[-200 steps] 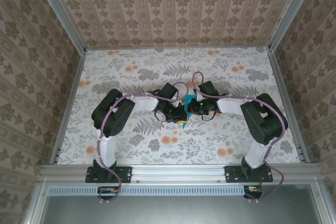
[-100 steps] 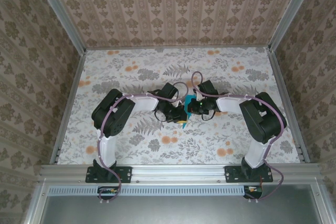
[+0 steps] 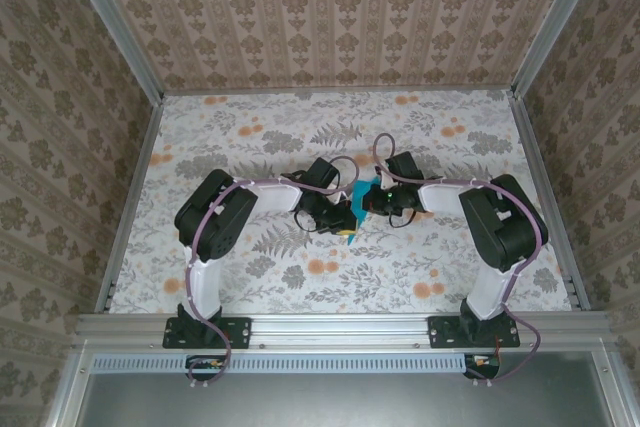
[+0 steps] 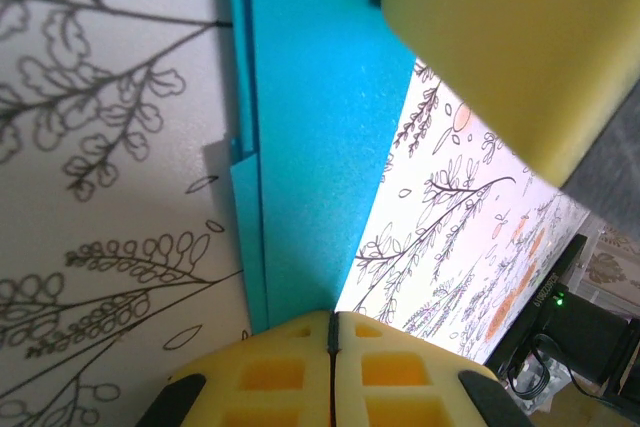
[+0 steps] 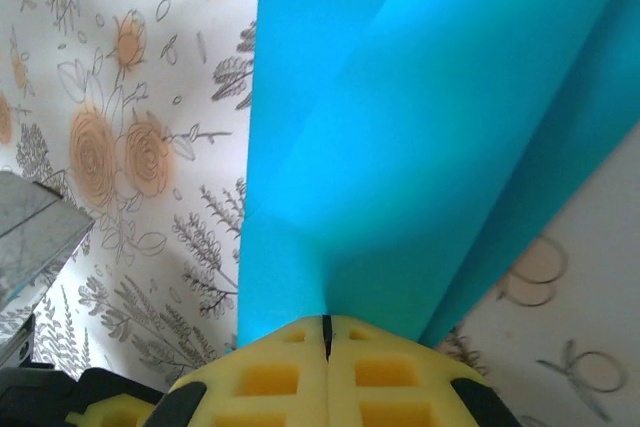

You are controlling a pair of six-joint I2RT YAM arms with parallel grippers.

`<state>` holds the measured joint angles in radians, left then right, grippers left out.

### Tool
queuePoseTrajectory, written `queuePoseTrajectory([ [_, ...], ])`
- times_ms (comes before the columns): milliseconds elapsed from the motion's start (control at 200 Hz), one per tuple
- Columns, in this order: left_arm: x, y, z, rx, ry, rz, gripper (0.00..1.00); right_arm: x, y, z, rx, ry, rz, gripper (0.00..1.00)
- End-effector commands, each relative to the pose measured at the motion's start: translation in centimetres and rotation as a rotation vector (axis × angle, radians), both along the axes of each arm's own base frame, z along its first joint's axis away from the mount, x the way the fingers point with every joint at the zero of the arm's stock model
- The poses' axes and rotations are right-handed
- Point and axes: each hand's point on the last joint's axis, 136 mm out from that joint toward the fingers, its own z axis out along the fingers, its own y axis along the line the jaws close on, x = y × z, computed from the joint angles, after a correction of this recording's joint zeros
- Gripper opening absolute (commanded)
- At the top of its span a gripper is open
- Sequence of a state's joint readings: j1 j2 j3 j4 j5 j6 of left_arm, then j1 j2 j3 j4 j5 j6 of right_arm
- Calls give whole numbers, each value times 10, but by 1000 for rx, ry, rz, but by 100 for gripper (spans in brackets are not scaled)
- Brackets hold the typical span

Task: Fold a paper plane with a square sheet of paper (fold left side to right side)
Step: Fold the wing for the fifth time at the center of the table.

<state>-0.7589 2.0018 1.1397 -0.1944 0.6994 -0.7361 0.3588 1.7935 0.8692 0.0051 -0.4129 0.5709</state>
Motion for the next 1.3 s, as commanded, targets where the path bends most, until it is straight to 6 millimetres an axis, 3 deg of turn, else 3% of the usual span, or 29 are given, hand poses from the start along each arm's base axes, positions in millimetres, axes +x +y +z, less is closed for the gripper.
queuePoseTrajectory([
  [0, -26, 28, -41, 167, 102, -4, 7, 13, -24, -13, -77, -21, -59, 6],
  [1295, -26, 27, -42, 173, 104, -12, 6, 70, -68, -7, -65, -42, -142, 7],
])
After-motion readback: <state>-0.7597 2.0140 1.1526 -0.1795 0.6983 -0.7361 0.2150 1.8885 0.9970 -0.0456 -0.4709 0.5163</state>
